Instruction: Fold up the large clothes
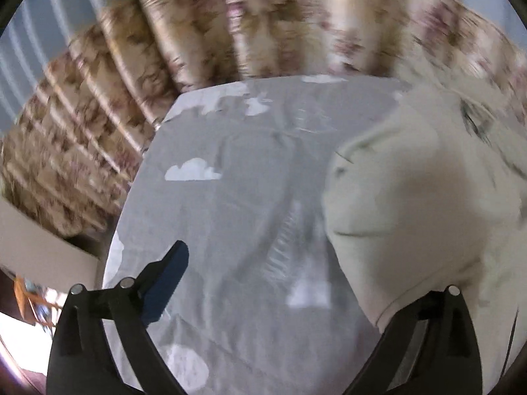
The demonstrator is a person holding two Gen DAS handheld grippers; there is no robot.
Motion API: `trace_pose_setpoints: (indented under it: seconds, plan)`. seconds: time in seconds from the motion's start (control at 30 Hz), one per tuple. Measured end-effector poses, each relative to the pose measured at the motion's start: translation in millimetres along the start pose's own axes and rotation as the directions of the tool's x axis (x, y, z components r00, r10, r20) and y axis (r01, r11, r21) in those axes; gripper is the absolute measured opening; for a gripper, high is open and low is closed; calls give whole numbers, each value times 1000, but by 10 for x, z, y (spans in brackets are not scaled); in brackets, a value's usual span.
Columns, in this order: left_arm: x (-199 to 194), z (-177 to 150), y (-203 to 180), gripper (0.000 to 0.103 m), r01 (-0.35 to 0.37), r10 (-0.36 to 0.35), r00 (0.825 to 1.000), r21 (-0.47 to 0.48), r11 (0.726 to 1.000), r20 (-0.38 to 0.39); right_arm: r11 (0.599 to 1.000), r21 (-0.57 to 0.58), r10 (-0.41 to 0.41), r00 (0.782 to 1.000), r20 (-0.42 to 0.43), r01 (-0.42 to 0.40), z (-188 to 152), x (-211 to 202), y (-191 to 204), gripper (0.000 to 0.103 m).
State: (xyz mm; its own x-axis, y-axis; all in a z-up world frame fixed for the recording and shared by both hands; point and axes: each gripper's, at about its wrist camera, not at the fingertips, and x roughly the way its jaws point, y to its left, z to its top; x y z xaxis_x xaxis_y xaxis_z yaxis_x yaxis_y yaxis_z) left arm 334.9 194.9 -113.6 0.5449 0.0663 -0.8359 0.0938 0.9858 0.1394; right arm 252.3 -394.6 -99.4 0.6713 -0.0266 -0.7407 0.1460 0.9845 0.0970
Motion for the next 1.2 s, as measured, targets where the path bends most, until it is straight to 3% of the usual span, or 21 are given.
trace_pose_setpoints:
  seconds: [0.07, 0.13, 0.2, 0.23, 0.3, 0.33, 0.37, 0.43, 0.5, 0.53, 0.57, 0.6, 0.63, 0.67, 0.77, 0.9, 1.0, 1.1, 1.13, 1.2]
  plan:
    - [174, 102, 35, 96, -3, 3, 1000, -34, 999, -14, 989, -86, -128, 991, -46, 124, -15, 322, 149, 85]
    - [261, 155, -38, 94, -38, 37, 999, -17, 999, -11, 986, -63, -162, 982, -98, 156, -47, 596, 92, 85]
    - [284, 199, -149, 94, -90, 89, 996, 24, 996, 19, 994, -20, -107, 984, -141, 105, -117, 723, -15, 55]
    - [281, 233, -207, 93, -126, 124, 991, 46, 991, 51, 996, -10, -84, 983, -164, 84, -98, 826, -38, 22]
    - [286, 322, -286, 89, -167, 160, 982, 66, 984, 99, 976, -88, -206, 972, -112, 197, -15, 918, 12, 12]
    - [295, 367, -305, 86, -176, 168, 979, 68, 982, 114, 930, -169, -335, 941, -35, 325, 67, 972, 68, 9]
    - [306, 424, -335, 86, -182, 172, 976, 71, 981, 130, 896, -207, -398, 917, 22, 394, 167, 1028, 79, 9]
    - [315, 523, -406, 86, -202, 187, 968, 78, 976, 167, 898, -165, -412, 911, 8, 408, 374, 1162, -50, 8]
    - [309, 531, -497, 86, -213, 187, 964, 130, 968, 188, 904, -142, -409, 912, -13, 403, 487, 1245, -122, 9]
    - [345, 491, -549, 86, -218, 187, 968, 191, 957, 169, 904, -123, -415, 910, -16, 410, 526, 1249, -186, 25]
    - [370, 435, -560, 87, -223, 190, 969, 227, 948, 158, 913, -103, -400, 916, -42, 394, 520, 1234, -250, 47]
    - [390, 363, -552, 91, -226, 192, 970, 256, 940, 150, 940, -58, -340, 937, -81, 336, 509, 1174, -361, 52]
    - [402, 259, -507, 96, -225, 192, 971, 279, 934, 143, 977, 32, -209, 973, -92, 213, 478, 1029, -474, 56]
    - [400, 176, -458, 98, -218, 185, 973, 287, 933, 138, 986, 84, -136, 986, -91, 144, 425, 899, -538, 63]
    - [376, -9, -292, 102, -145, 120, 987, 258, 955, 109, 990, 97, -97, 994, -42, 101, 276, 514, -473, 71]
    - [364, 43, -172, 101, -56, 45, 996, 157, 986, 74, 998, 35, -55, 998, 6, 54, 174, 139, -134, 80]
    - [343, 103, -98, 101, 55, -57, 998, 71, 996, 35, 992, -81, -90, 994, 54, 94, 105, -48, 253, 81]
    - [256, 77, -33, 101, 193, -193, 981, 44, 980, -5, 976, -161, -139, 987, 79, 150, 7, -53, 470, 82]
    - [228, 45, 9, 101, 276, -275, 961, 33, 960, -37, 971, -176, -150, 986, 74, 161, -23, -6, 486, 82]
    - [173, 3, 113, 101, 346, -345, 937, 4, 938, -53, 968, -185, -161, 985, 59, 169, -60, 70, 458, 82]
